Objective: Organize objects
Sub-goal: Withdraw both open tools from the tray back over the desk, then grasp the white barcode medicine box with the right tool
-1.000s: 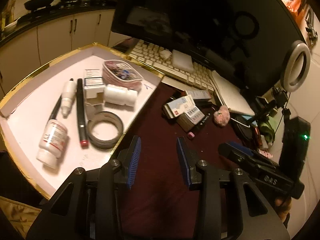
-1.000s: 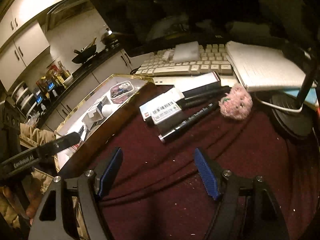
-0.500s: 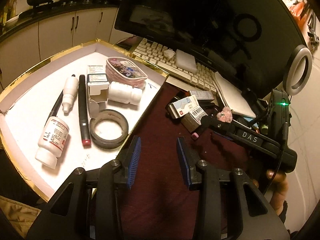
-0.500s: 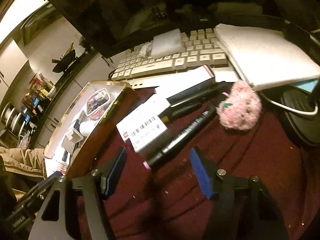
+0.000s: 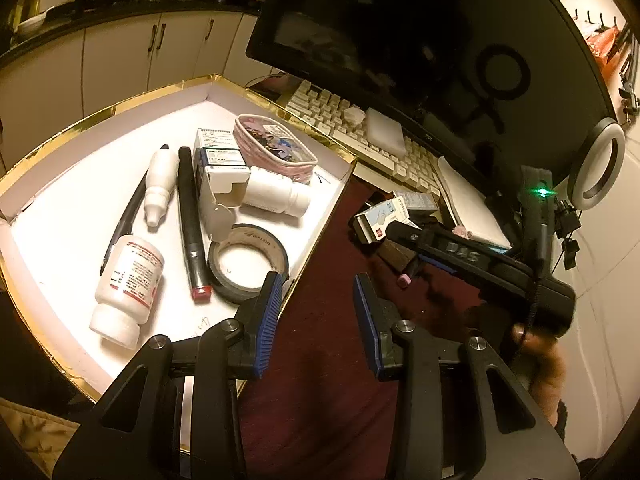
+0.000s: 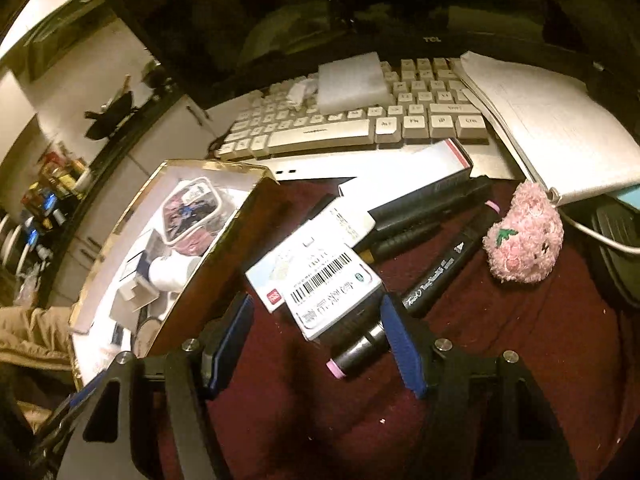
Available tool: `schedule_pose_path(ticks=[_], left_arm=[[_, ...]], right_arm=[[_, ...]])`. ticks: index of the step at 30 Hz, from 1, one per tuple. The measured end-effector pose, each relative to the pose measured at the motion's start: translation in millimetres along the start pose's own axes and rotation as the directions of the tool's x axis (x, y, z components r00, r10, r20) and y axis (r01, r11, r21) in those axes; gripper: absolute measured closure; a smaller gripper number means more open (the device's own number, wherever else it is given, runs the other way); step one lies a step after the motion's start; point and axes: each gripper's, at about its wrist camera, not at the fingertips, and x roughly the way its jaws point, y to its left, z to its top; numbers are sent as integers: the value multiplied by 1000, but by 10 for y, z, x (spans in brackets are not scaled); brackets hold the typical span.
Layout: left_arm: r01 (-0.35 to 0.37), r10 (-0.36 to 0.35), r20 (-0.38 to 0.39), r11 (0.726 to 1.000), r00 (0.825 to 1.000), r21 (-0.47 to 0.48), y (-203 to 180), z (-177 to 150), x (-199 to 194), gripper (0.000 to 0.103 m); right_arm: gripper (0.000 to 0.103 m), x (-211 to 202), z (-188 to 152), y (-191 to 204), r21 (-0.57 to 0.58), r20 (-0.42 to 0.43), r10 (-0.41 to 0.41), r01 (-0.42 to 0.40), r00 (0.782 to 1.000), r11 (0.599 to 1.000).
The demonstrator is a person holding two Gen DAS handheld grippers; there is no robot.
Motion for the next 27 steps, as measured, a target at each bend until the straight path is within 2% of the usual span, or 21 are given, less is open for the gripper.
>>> schedule_pose_path(ticks=[5,6,7,10,12,14,16,19,21,22,25,27], left_arm=[[2,-2,12,1000,1000,7,-9,-20,-57,68],[3,-3,12,1000,1000,4,-4,-20,-60,68],[4,-4,12,1000,1000,1,0,-22,-62,68],[28,-29,-33,999,999,-23,4,16,7,68],[52,-54,-62,998,997,-22,-34,60,40,68],[28,-27,-21,999,999,17,-112,81,3,68],[9,-9,-3,1000,1000,14,-151,92,8,68],[56,-56,-81,998,995,6,-250,139,155,68],[43,-39,-69,998,997,47,-359,156,192,68],[19,-15,-65,998,998,58,-419,169,223,68],[52,-44,-107,996,993,71,-623,225,364,68],[69,-56,-121,991,991,112,-768,251,448,68]], right_arm=[[37,60,-13,126,-58,35,-137,139,990,989],[43,58,-26,120,-69,42,-157,159,987,985],[47,44,-47,116,-80,48,-170,174,984,982],[48,-15,-102,71,-89,50,-167,171,985,981],[48,-66,-118,17,-81,37,-147,149,989,986],[48,-144,-140,-51,-62,30,-65,66,997,996],[48,-268,-188,-90,-62,54,12,-9,998,998],[48,-496,-301,-118,-97,88,78,-69,993,993],[48,-629,-345,-188,-106,96,122,-112,988,988],[48,-699,-362,-240,-105,110,129,-118,985,987],[48,-912,-377,-461,-68,150,121,-112,981,991],[48,-1006,-365,-622,-40,163,79,-74,983,996]])
